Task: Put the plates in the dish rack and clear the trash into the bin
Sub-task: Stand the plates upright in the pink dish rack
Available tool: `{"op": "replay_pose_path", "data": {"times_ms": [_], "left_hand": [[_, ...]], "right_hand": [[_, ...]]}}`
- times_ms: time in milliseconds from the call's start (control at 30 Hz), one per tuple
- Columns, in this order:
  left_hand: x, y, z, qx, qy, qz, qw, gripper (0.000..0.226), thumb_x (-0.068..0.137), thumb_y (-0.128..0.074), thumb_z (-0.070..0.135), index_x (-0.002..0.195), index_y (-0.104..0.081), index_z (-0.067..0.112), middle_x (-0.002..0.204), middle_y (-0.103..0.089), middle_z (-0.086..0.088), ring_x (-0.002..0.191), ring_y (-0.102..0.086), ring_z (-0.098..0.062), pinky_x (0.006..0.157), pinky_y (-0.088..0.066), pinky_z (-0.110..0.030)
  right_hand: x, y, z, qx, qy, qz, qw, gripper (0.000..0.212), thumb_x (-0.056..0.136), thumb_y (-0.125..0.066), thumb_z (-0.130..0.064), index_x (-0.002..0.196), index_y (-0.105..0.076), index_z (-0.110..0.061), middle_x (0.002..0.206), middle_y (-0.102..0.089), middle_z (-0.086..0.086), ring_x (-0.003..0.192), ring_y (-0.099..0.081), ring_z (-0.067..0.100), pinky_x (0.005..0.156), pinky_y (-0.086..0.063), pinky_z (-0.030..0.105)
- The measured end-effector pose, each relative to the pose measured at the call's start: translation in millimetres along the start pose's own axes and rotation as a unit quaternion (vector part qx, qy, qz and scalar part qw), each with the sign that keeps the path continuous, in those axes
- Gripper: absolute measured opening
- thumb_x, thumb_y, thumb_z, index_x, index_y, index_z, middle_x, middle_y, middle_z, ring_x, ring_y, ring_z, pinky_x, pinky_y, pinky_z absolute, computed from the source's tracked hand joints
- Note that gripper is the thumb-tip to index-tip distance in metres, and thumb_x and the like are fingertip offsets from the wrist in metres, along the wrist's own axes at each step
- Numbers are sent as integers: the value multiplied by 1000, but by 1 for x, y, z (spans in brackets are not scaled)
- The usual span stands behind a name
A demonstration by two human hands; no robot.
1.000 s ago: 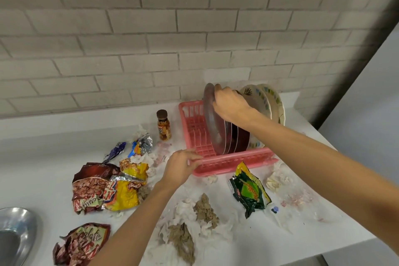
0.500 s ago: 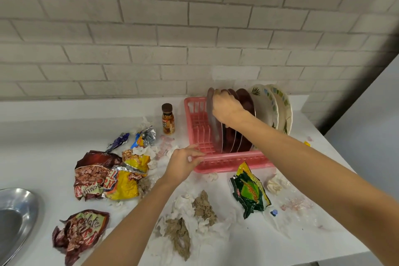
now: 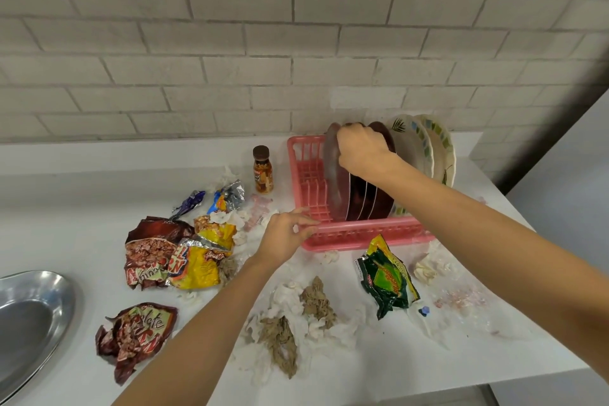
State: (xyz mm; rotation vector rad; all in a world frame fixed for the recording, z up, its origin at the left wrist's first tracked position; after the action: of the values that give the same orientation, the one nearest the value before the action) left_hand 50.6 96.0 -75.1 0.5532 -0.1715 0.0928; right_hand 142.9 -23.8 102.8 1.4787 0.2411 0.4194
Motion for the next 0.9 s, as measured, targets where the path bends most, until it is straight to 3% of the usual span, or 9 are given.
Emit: {"op": "replay_pose_path", "data": {"times_ms": [100,267,400,533,667,767,900], "left_hand": [[0,0,0,-9,1,-2,1000,16,83,-76,17,98,-78,20,101,-75,3,117,-51,6,96,-43,-18],[0,0,-1,-24,15,1,1000,18,83,-75,15,100,-78,20,109,-73,1,122,-52,2,85,-42,-9],[2,0,-1,-54,46,-14,997,20,81,-77,11,98,-78,21,114,-72,-2,121,-53,-1,91,-46,-18],[3,9,4,-116,86,-21,989,23,79,-78,9,99,-76,21,104,-74,6,106,-65,-3,99,-48,-26],[-17,30,19,-130,66,30,989,20,84,-71,1,97,-75,16,94,-75,4,91,-69,-5,85,-53,-21],[-42,50,21,-136,76,48,987,23,88,-65,-2,93,-75,17,87,-76,1,78,-68,-3,67,-48,-15],[-81,83,18,-146,86,69,983,23,87,-66,-3,93,-76,17,81,-75,0,70,-67,-14,63,-53,-24]], "right_hand": [[-4,2,1,2,1,5,1000,35,89,-57,-6,122,-50,2,118,-58,20,108,-58,38,71,-41,38],[-14,6,4,19,10,11,1000,38,90,-56,-8,126,-46,2,119,-55,19,105,-58,39,67,-40,38],[-21,9,1,43,31,47,997,37,90,-55,-14,123,-48,0,113,-58,18,100,-60,41,64,-38,38],[-37,6,-19,70,83,63,992,23,88,-54,-16,107,-59,-4,97,-64,16,87,-62,40,61,-39,37],[-55,-13,-46,120,110,-1,987,11,85,-57,-17,77,-63,-12,82,-65,6,75,-63,30,65,-52,38],[-67,-28,-67,143,125,-53,980,29,83,-58,-17,57,-44,-17,70,-53,3,63,-52,27,63,-46,36],[-82,-52,-104,160,172,-86,968,29,83,-58,-20,59,-49,-8,66,-54,9,62,-54,32,57,-46,36]]}}
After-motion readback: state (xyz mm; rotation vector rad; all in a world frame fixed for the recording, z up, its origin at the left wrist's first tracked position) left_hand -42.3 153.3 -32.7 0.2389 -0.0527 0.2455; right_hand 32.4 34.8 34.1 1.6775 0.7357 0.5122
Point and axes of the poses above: each hand's wrist, its own x-axis towards the middle knuckle, its own y-axis out of the back of the hand, z = x × y, the point moved 6 cm from there along x, towards the middle knuckle
